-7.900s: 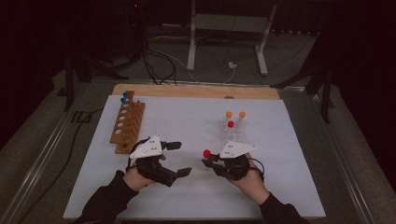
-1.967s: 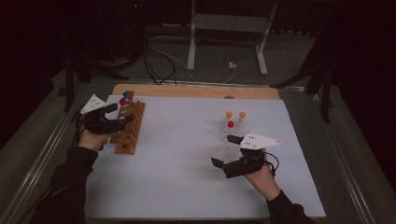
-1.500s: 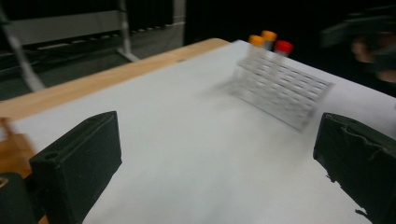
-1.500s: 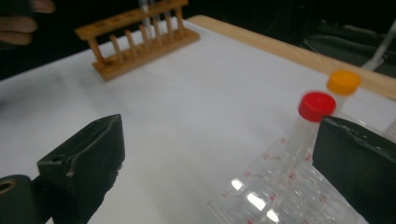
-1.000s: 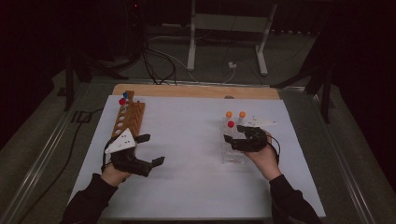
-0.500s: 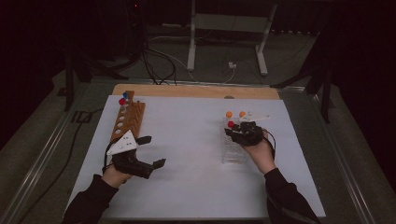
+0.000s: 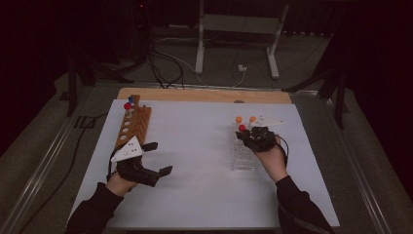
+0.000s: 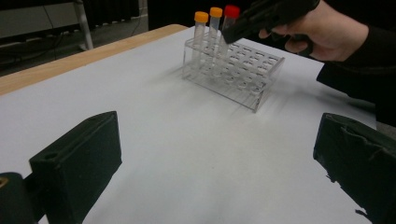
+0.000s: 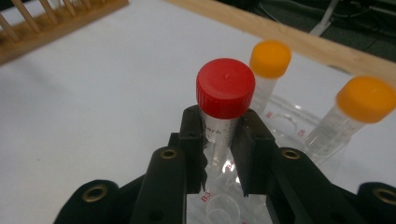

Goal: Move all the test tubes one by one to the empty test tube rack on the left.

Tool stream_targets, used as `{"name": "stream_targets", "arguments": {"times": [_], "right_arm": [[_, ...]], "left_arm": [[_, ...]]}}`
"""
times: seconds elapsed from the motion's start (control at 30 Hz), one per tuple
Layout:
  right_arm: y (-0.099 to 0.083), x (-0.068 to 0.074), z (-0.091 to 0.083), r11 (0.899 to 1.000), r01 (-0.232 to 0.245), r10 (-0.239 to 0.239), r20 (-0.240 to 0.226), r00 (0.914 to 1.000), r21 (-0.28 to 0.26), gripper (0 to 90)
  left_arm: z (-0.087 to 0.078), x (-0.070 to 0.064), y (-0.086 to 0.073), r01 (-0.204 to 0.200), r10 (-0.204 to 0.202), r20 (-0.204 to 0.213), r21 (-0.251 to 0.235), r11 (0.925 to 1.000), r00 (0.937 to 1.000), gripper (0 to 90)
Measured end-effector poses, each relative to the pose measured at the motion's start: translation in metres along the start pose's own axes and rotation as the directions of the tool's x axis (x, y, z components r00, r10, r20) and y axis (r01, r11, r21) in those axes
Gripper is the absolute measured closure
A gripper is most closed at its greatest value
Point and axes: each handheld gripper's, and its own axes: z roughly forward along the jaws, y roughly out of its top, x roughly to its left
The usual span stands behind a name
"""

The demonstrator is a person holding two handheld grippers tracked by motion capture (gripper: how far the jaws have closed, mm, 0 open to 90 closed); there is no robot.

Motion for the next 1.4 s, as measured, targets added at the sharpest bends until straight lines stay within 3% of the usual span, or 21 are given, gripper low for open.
{"name": "stream_targets", "arguments": {"times": [0.43,0.5,0.73,0.93,1.4], "right_arm": [[0.018,0.012,-0.034,0.994,0.054,-0.052,0.015,0.9985,-0.097,74.2],[0.019,0.015,-0.037,0.993,0.044,-0.047,-0.021,0.9987,-0.11,74.2],[0.02,0.033,-0.037,0.991,0.079,-0.087,-0.075,0.9934,-0.108,74.3],[0.017,0.054,-0.029,0.991,0.11,-0.121,-0.149,0.9814,-0.078,74.2],[0.005,0.097,-0.011,0.98,0.197,-0.194,-0.28,0.9402,-0.02,74.3]], "left_arm": [[-0.001,-0.003,0.003,-0.006,0.006,0.008,-0.007,1.0,0.9999,1.9],[-0.001,-0.004,0.004,-0.011,0.011,0.012,-0.006,0.9999,0.9999,1.9],[0.0,-0.007,0.005,-0.016,0.016,0.028,0.001,0.9999,0.9995,1.4],[0.003,-0.014,0.009,-0.025,0.025,0.06,0.003,0.9997,0.9979,1.4],[0.012,-0.03,0.024,-0.058,0.057,0.097,0.001,0.9983,0.9937,1.5]]}}
